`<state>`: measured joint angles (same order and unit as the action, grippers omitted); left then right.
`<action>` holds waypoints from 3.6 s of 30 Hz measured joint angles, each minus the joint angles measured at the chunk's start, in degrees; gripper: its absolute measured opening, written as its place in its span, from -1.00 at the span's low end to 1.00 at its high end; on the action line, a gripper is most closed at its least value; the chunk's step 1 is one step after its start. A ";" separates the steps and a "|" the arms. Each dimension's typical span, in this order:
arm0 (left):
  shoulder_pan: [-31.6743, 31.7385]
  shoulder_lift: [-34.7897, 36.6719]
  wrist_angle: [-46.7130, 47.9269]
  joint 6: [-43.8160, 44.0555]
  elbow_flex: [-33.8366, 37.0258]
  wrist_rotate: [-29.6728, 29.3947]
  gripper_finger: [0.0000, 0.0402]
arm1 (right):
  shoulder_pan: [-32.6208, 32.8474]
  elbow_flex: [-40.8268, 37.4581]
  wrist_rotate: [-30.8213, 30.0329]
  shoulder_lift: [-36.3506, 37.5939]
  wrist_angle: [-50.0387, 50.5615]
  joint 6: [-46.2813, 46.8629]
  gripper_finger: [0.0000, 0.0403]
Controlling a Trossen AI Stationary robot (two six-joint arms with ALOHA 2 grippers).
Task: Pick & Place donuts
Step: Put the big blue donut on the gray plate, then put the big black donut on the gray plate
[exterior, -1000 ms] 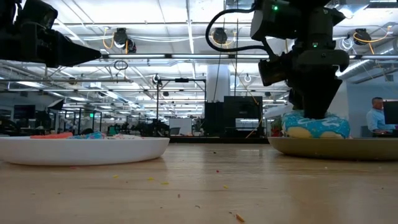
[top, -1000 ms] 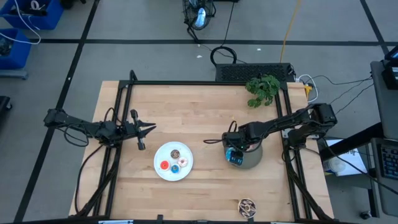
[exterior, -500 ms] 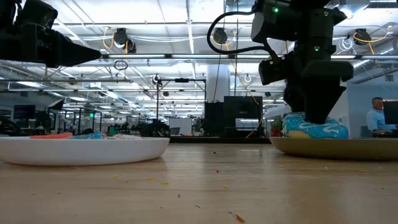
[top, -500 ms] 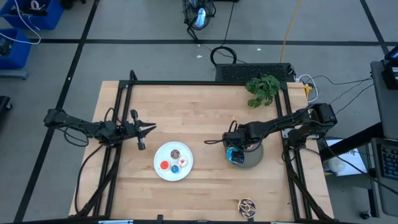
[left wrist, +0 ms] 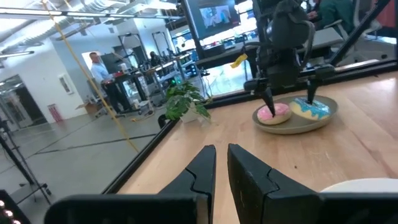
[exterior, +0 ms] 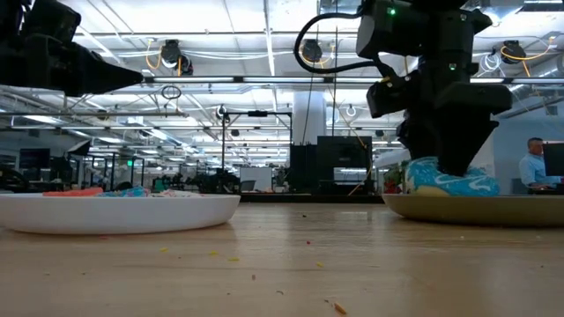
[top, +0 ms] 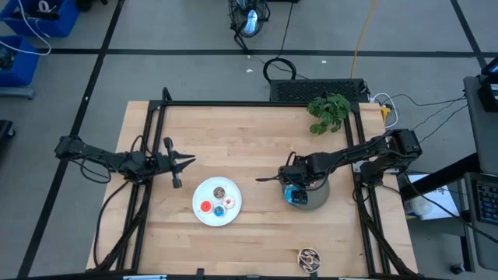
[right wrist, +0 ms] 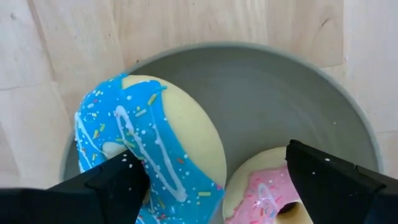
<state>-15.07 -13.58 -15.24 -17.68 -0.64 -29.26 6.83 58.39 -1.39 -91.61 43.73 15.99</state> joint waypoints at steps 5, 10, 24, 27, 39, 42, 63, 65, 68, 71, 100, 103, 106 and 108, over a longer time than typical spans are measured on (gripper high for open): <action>0.00 -0.01 0.13 -0.08 0.00 0.75 -0.76 | -0.35 1.05 3.04 0.11 1.84 -0.63 0.73; 0.00 0.00 0.10 0.95 0.00 0.79 -0.76 | -0.37 3.43 -0.44 0.59 7.83 -0.76 0.73; 0.00 -0.31 0.53 1.45 -0.04 0.82 -0.76 | -2.37 3.69 10.78 4.18 -0.03 -0.62 0.73; 0.00 -0.39 0.48 1.41 -0.04 0.80 -0.76 | -2.29 3.72 12.16 4.37 -1.60 0.22 0.73; 0.00 -0.42 0.48 1.21 -0.04 0.55 -0.76 | -1.03 3.63 4.59 0.39 6.88 0.01 0.73; 0.00 -0.42 0.45 1.09 -0.04 0.53 -0.76 | -1.17 3.63 4.38 0.39 7.35 0.02 0.73; 0.00 -0.42 0.44 1.51 -0.04 0.49 -0.76 | 13.34 26.69 2.72 0.46 22.35 16.29 -0.42; 0.00 -0.42 0.43 1.85 -0.04 0.47 -0.76 | 16.22 26.68 4.49 0.44 22.32 18.29 -0.68; 0.00 -0.42 0.43 1.97 -0.04 0.47 -0.76 | 19.67 26.22 6.15 0.42 22.33 18.91 -0.95; 0.00 -0.42 0.43 2.15 -0.04 0.46 -0.76 | 22.03 25.97 6.01 0.39 22.29 19.58 -0.89; 0.00 -0.39 0.56 3.66 0.00 0.38 -0.76 | 40.26 34.46 4.68 -11.77 12.78 32.77 -1.00; 0.00 -0.39 0.55 4.33 0.00 0.37 -0.76 | 40.39 34.43 4.65 -13.74 14.21 33.81 -0.99; -0.02 -0.39 0.54 4.17 0.00 0.38 -0.76 | 40.05 34.42 4.56 -14.50 13.90 33.91 -0.94; 0.00 -0.39 0.54 3.49 0.00 0.37 -0.76 | 39.94 34.43 3.75 -14.72 14.01 34.05 -0.88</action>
<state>-15.07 -13.98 -14.70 -14.19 -0.64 -28.89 46.77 92.82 2.36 -106.33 57.74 50.04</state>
